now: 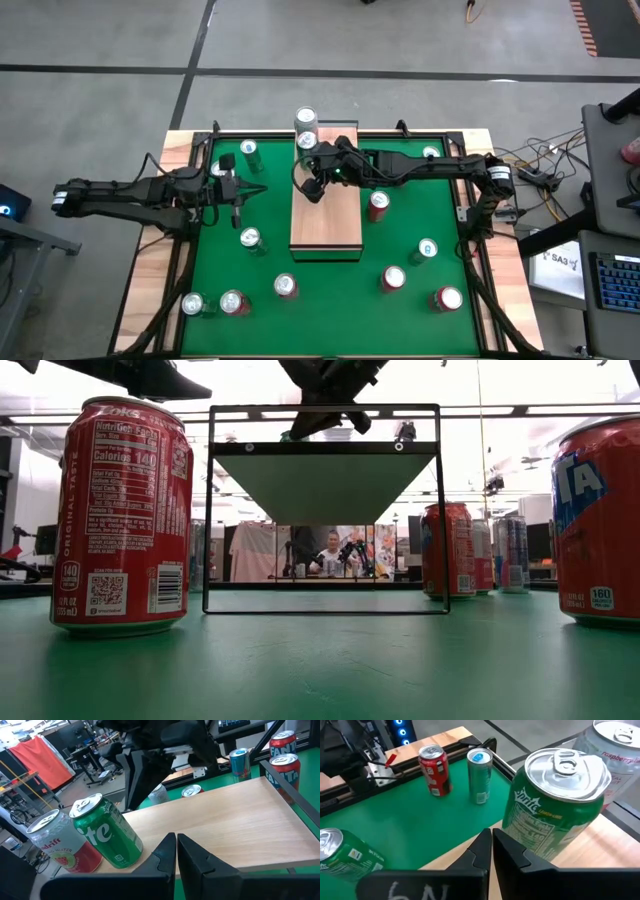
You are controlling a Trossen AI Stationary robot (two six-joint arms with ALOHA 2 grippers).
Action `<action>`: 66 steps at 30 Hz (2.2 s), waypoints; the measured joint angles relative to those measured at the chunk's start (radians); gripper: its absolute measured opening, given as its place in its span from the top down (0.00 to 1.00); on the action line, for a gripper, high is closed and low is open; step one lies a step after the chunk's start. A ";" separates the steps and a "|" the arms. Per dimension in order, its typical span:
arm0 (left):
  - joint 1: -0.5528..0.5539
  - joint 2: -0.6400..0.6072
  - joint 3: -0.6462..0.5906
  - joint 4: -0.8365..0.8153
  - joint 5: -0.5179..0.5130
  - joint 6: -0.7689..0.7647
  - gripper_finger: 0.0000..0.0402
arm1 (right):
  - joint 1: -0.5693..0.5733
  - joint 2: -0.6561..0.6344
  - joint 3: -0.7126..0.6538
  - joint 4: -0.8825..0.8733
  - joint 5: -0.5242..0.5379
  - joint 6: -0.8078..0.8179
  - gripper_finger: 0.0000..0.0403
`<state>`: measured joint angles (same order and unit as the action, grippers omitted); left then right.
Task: Place canned beverage on shelf
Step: Put the green can on the shelf
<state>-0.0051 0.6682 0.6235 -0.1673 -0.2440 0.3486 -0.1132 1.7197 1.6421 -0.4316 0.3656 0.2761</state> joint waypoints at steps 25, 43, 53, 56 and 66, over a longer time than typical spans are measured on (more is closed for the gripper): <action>0.000 0.000 -0.005 0.000 0.000 -0.025 1.00 | -0.035 0.015 0.000 0.016 -0.007 -0.015 0.98; 0.000 0.000 -0.005 -0.015 0.000 -0.052 1.00 | -0.040 0.014 0.000 -0.083 0.000 0.019 0.98; 0.000 0.000 -0.005 -0.024 0.000 -0.075 1.00 | -0.040 0.024 0.000 -0.079 0.000 0.023 0.98; 0.000 0.000 -0.005 -0.024 0.000 -0.075 1.00 | -0.040 0.030 -0.001 -0.057 0.000 0.021 0.98; 0.000 0.000 -0.005 -0.028 0.000 -0.096 1.00 | -0.042 0.039 -0.001 -0.017 0.001 0.004 0.98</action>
<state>-0.0051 0.6678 0.6182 -0.1951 -0.2440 0.2523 -0.1550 1.7584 1.6409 -0.4482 0.3664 0.2800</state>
